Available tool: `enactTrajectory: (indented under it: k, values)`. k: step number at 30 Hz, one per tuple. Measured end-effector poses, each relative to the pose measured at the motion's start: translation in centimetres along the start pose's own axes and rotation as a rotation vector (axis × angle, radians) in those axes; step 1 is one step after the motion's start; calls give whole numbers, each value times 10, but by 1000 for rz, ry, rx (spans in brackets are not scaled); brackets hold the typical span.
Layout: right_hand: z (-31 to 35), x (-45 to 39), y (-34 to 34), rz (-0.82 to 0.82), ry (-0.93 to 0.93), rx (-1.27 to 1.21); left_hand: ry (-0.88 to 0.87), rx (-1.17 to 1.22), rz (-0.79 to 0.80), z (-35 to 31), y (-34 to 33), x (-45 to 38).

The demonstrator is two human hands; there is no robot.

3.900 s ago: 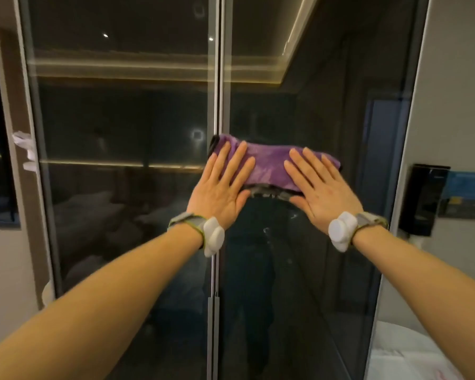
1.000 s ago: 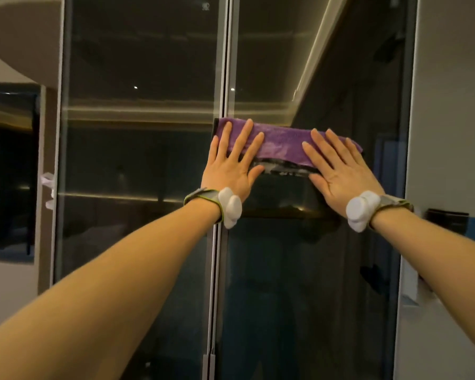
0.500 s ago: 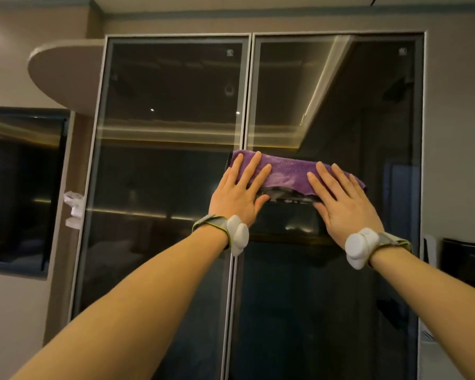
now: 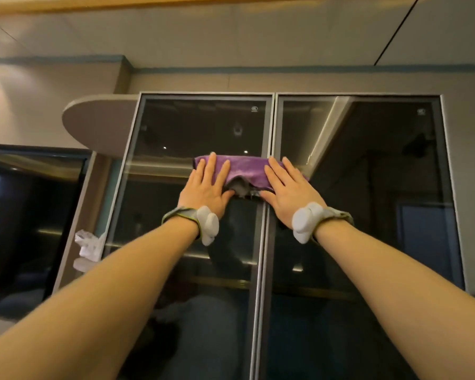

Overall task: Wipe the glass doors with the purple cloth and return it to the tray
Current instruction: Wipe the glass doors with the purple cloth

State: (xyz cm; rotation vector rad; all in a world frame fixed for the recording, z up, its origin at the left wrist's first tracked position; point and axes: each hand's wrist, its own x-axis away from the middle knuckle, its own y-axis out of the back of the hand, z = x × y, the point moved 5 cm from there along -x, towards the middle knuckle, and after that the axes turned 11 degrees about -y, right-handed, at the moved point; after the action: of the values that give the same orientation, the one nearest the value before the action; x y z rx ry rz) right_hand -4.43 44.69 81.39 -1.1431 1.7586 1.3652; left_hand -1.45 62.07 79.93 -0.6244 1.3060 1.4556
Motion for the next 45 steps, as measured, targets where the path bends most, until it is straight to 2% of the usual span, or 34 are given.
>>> enactTrajectory:
  k: [3,6,9,11,14,18,22,28,30,32,37,40,42,45]
  values:
    - [19,-38,-2,18,-31,-16,31,30,57,36,7,-17]
    - [32,-49,-12,-74,-53,5,-36,-115,74,52,2,-17]
    - [28,-37,-17,-161,-45,63,-192,-338,-20,43,-3,-5]
    - [32,-21,-21,-178,-16,82,-305,-456,22,39,-9,10]
    - [47,15,-31,-150,21,67,-369,-499,115,38,-17,47]
    - [74,82,-53,-48,73,48,-278,-271,210,29,-44,121]
    - [100,166,-75,57,159,83,-183,-75,194,-1,-59,193]
    - [119,239,-86,205,153,-16,-142,-18,319,-41,-60,253]
    - [118,241,-74,167,117,-51,-160,-37,235,-50,-50,260]
    - [118,250,-65,210,86,-102,-142,10,214,-59,-42,267]
    - [104,274,-51,429,-32,-198,-70,250,480,-74,-42,285]
    - [97,303,-51,590,-212,-335,198,557,713,-88,-53,309]
    - [91,336,-52,764,-329,-446,291,719,890,-115,-60,334]
    - [84,380,-62,945,-464,-652,459,938,1039,-145,-72,372]
